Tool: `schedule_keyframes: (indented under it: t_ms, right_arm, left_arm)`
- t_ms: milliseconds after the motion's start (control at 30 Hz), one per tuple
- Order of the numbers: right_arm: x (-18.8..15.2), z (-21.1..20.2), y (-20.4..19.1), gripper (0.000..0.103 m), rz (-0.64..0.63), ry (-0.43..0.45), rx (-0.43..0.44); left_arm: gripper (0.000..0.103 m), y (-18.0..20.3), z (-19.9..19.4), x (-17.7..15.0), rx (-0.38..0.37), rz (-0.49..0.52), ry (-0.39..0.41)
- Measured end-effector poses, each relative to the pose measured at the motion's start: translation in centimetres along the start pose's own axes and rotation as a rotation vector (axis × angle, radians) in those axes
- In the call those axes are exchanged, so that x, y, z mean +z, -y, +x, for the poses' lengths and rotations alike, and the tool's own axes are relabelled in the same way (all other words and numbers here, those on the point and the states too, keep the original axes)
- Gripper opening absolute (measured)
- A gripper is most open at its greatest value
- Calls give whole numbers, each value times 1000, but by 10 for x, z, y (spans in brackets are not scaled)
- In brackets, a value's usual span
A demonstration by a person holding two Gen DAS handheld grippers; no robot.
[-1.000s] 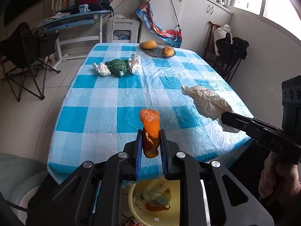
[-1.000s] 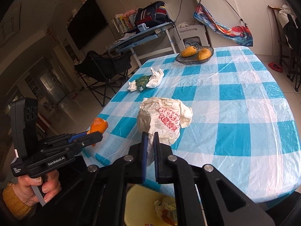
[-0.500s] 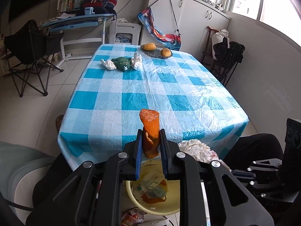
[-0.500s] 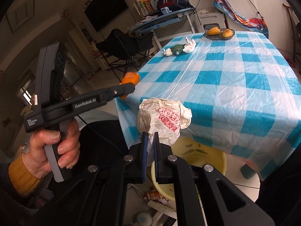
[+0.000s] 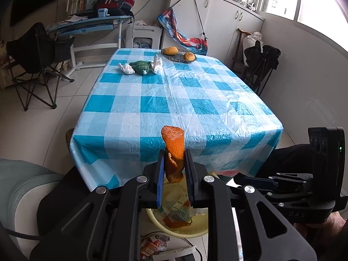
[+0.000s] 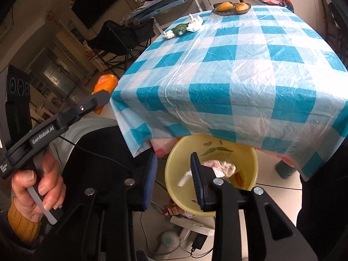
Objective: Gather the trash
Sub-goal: 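Carry the bag and peel over the yellow basin and open both tools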
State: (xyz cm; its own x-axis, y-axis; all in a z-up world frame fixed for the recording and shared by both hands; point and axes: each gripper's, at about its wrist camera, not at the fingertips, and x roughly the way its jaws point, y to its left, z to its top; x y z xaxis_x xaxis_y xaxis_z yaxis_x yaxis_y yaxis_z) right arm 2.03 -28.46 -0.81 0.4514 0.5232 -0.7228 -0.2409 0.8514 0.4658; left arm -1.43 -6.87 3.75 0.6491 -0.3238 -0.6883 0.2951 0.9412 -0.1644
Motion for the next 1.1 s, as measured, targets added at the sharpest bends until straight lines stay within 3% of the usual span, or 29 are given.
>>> schedule_keyframes:
  t_ms: [400,600,667,733,800,1100]
  right_arm:
    - [4,-13,14,50,78,85,-24]
    - [4,-18,20,52,113,114,-31]
    - [4,-19,22,54,123,119,-35]
    - [4,-19,24,55,132,124,-39]
    - [4,-19,25,55,139,129,-40]
    - [5,-19,25,58,138,130,-51]
  left_arm:
    - [17,18,10,-19,-32,45,-57]
    - [17,32,23,-31,-76,86,-140]
    - [21,35,28,-35,-95,93,-176]
    - [41,37,30,-37,-88,96,-181]
    - [49,37,28,-38,-84,87,-167]
    - [63,19,12,-26,-43,-2,-67]
